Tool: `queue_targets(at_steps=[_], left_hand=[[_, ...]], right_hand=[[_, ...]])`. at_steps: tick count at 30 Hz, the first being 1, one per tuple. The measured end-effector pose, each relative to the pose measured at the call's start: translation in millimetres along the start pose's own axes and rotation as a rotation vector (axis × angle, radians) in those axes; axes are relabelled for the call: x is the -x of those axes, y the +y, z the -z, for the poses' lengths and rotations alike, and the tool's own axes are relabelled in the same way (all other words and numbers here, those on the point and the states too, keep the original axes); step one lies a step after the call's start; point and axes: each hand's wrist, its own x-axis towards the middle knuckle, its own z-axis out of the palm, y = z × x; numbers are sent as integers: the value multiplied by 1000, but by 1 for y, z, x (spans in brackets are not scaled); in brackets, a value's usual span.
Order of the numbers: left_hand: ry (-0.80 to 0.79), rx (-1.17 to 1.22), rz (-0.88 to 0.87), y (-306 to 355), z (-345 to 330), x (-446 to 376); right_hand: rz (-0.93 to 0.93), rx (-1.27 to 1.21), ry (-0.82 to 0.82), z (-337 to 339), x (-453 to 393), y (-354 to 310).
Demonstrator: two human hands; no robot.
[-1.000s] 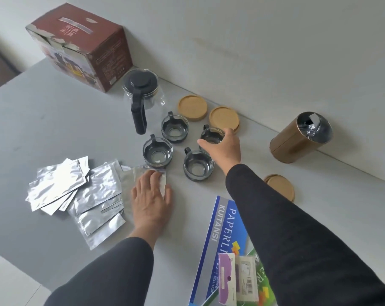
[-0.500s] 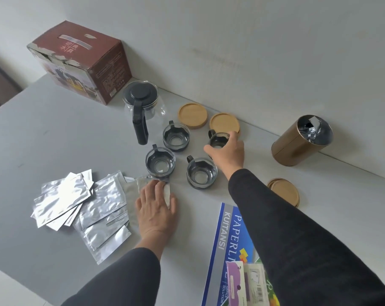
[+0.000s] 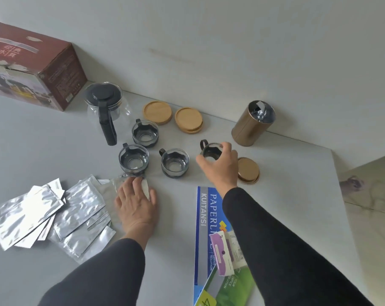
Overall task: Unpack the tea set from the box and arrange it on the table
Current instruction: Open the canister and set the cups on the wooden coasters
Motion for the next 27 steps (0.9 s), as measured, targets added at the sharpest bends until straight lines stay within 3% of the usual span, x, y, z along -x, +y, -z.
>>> queue_targets(at_steps=[4,11,23,27], left_hand=[[0,26,-2,1,2,1],[-10,38,-13,0,1,1],[-13,48,-4,-1,0,0],[-4,44,0,-1,-1,1]], right_hand=[[-9,3,-18,4,28,18],[113,151,-218,-10,64,36],[215,190,-395,-16,59,32],[187,89,-338,-5,43,25]])
